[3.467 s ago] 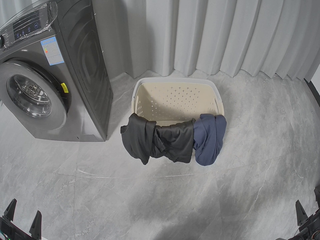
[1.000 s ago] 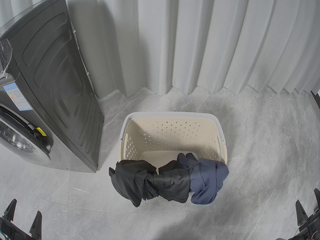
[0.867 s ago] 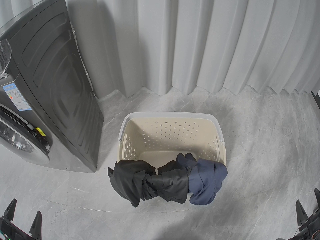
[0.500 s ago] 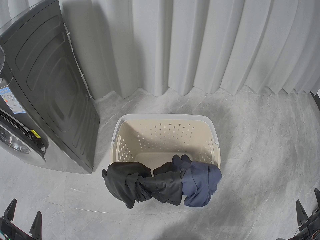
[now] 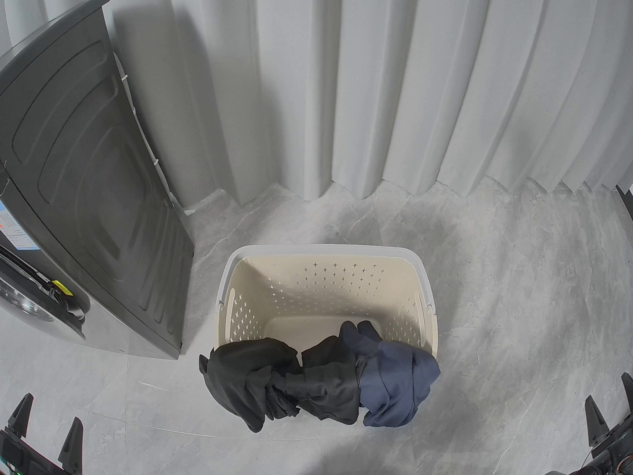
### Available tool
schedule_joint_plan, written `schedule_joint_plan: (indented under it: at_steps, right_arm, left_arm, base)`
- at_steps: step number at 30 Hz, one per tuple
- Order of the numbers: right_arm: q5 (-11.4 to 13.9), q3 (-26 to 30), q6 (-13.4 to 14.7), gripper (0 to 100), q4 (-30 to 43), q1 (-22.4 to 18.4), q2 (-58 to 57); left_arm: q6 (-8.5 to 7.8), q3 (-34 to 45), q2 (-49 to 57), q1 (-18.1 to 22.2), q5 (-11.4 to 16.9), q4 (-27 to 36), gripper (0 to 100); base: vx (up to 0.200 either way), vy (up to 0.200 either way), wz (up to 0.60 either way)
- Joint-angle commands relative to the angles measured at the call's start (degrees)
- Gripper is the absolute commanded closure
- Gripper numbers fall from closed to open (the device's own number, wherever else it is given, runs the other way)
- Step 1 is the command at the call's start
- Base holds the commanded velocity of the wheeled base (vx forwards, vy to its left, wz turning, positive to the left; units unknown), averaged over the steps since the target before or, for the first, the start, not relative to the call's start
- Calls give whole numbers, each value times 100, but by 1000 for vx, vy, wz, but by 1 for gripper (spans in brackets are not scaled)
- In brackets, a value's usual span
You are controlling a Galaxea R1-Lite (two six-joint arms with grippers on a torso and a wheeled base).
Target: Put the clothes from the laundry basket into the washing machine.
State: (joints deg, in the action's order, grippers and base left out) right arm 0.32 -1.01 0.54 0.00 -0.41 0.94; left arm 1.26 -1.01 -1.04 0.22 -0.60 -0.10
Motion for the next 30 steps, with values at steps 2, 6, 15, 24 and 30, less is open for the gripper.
schedule_joint_plan:
  at_steps: [2,6,15,24,30]
  right_arm:
    - [3,101,-1,0,0,6,-24]
    - [3,101,-1,0,0,-2,-24]
    - [3,101,8,0,0,6,-24]
    - [3,101,8,0,0,-2,-24]
    - [3,101,8,0,0,6,-24]
  left_arm:
    - [15,101,77,4,-2,-8,0]
    - [6,101,77,4,-2,-8,0]
    - [6,101,77,-4,-2,-8,0]
    - [6,101,77,4,7,1,0]
    - [6,101,77,-4,16,-8,0]
  base:
    - [0,0,0]
    - [200,0,0]
    - [44,0,0]
    - [133,0,0]
    - [0,0,0]
